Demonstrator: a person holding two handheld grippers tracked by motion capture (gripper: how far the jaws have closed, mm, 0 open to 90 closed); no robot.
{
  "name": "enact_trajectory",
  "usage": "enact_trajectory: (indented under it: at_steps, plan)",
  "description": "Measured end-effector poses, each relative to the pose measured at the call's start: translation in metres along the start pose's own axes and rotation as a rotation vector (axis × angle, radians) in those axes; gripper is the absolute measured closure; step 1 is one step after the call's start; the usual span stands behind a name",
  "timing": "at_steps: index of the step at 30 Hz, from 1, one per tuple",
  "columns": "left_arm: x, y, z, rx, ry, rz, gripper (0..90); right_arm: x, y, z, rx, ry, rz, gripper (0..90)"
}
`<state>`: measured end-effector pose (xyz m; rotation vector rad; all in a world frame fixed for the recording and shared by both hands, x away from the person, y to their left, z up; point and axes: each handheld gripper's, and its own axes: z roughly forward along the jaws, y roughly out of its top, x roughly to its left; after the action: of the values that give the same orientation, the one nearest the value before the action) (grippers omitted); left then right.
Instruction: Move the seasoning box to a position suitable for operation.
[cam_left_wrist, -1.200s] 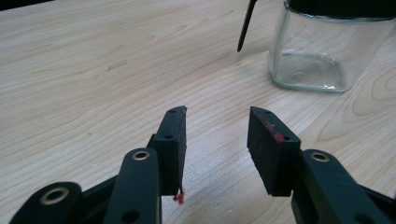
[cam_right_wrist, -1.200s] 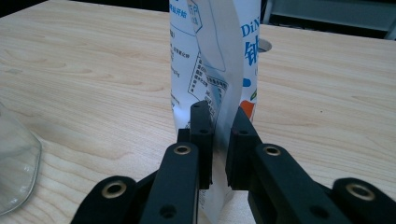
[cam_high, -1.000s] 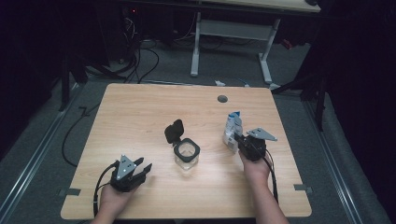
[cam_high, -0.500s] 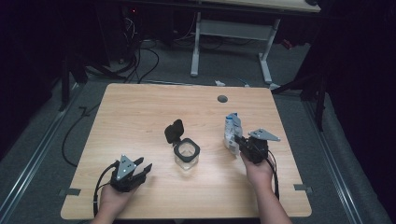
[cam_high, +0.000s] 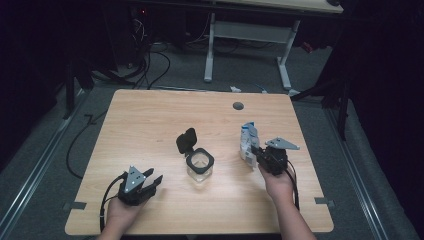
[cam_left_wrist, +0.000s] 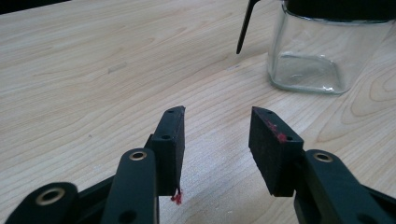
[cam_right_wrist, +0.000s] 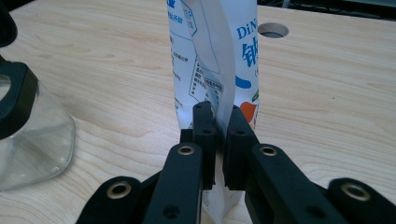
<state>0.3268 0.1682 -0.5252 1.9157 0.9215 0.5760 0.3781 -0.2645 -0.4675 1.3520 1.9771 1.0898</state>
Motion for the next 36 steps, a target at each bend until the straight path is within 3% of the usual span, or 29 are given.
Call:
enact_trajectory:
  at_steps: [5, 13, 27, 36]
  plan:
    - [0.001, 0.000, 0.000, 0.001, -0.003, -0.004, 56.0, 0.004, 0.005, -0.002, 0.026, 0.001, -0.035, 86.2]
    - [0.001, 0.000, 0.000, -0.006, -0.001, -0.006, 55.8, 0.005, 0.011, -0.008, 0.071, 0.039, -0.027, 86.7]
    - [0.001, 0.000, -0.001, -0.012, -0.006, -0.010, 55.4, 0.009, 0.020, -0.028, 0.164, 0.107, -0.059, 87.1]
    - [0.000, 0.000, -0.001, -0.015, -0.013, -0.009, 55.3, 0.013, 0.021, -0.041, 0.231, 0.111, -0.086, 87.1]
